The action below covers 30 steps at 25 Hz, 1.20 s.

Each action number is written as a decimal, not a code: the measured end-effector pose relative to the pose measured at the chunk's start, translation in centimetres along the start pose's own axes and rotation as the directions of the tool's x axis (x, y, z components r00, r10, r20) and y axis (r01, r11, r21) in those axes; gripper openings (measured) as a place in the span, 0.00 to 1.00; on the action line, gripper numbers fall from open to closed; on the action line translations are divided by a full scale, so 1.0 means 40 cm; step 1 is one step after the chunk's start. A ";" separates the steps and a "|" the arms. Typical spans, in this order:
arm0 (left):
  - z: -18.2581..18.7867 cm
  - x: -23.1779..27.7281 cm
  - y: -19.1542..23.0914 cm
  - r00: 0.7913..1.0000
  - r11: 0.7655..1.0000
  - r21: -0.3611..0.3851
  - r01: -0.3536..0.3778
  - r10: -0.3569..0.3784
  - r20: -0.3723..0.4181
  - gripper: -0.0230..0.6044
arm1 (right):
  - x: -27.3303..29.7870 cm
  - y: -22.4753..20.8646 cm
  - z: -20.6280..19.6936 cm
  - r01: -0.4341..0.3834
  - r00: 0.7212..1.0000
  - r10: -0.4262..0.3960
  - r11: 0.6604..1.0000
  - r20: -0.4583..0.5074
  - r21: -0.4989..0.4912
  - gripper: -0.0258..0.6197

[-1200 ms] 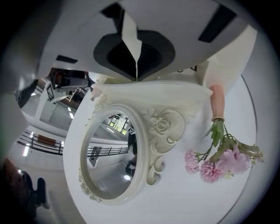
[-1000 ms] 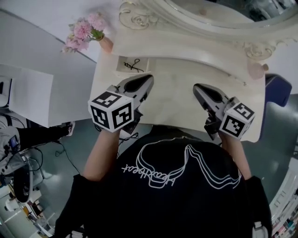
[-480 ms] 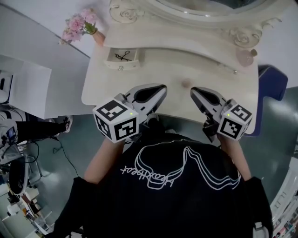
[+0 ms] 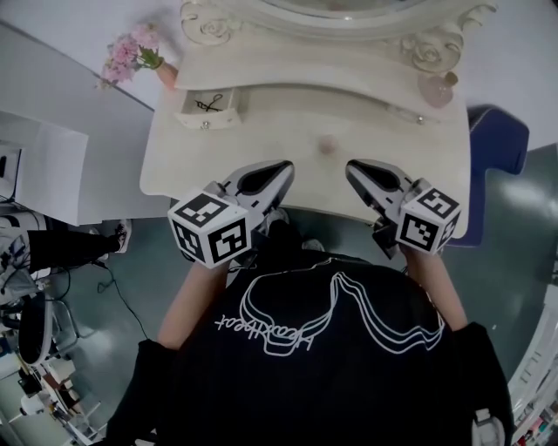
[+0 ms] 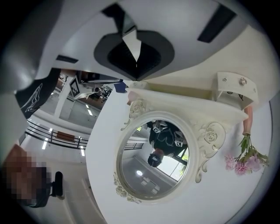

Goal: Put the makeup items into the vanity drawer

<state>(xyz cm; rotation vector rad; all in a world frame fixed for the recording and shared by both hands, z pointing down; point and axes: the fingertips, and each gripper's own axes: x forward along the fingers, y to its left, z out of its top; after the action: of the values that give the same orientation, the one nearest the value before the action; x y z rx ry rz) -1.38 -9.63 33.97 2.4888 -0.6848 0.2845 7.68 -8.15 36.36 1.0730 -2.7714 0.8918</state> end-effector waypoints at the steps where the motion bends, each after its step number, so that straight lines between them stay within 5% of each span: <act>1: -0.003 0.002 0.002 1.000 1.000 -0.003 -0.006 0.006 0.001 0.05 | 0.001 -0.003 0.001 -0.003 1.000 0.003 1.000 -0.003 -0.010 0.06; 12: -0.021 0.023 0.032 0.998 0.998 -0.009 -0.063 0.062 -0.017 0.05 | 0.053 -0.119 -0.038 0.026 0.998 -0.030 0.996 -0.053 -0.091 0.21; 21: -0.031 -0.002 0.088 0.992 0.991 -0.043 -0.128 0.127 -0.012 0.05 | 0.164 -0.232 -0.143 0.073 0.955 -0.173 0.925 -0.242 -0.373 0.40; 30: -0.055 -0.029 0.134 0.983 0.980 -0.079 -0.182 0.181 -0.021 0.05 | 0.224 -0.290 -0.208 0.063 0.916 -0.226 0.896 -0.330 -0.439 0.38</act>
<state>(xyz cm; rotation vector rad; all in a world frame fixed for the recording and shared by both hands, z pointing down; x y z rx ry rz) -5.30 -11.85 37.79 2.3491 -0.9015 0.3333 6.80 -16.14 51.20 0.9066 -2.3672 0.3923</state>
